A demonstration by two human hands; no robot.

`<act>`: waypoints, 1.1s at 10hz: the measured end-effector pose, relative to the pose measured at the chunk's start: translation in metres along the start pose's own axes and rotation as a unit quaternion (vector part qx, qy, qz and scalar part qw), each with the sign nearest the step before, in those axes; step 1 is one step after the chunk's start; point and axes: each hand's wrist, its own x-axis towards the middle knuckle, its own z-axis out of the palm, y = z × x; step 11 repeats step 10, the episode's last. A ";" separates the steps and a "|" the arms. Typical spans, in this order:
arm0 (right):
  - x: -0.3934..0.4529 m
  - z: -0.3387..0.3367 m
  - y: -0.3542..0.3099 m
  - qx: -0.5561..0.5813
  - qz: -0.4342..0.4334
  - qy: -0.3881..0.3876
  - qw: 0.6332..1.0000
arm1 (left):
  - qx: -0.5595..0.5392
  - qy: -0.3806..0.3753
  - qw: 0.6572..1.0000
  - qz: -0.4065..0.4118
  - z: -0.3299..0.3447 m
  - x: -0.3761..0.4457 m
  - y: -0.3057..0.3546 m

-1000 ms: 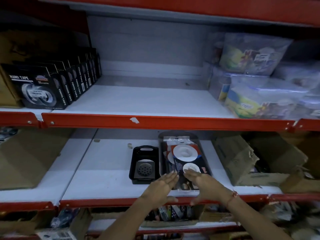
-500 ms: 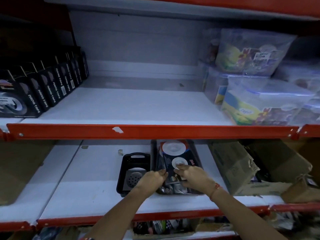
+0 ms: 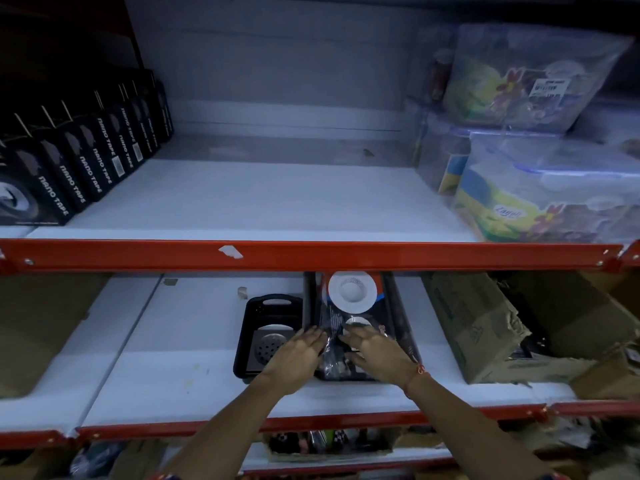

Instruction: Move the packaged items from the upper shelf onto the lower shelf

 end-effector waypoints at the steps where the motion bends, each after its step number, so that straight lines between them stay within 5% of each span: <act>1: -0.004 0.003 -0.008 0.010 0.000 0.008 1.000 | -0.026 0.010 0.999 -0.035 0.007 -0.019 -0.004; 6: -0.070 0.021 -0.072 0.056 0.052 0.048 0.996 | -0.113 0.023 0.976 -0.184 0.006 -0.105 0.022; 11: -0.116 0.014 -0.100 0.012 0.052 0.036 0.998 | -0.091 -0.044 0.978 -0.182 -0.018 -0.146 0.051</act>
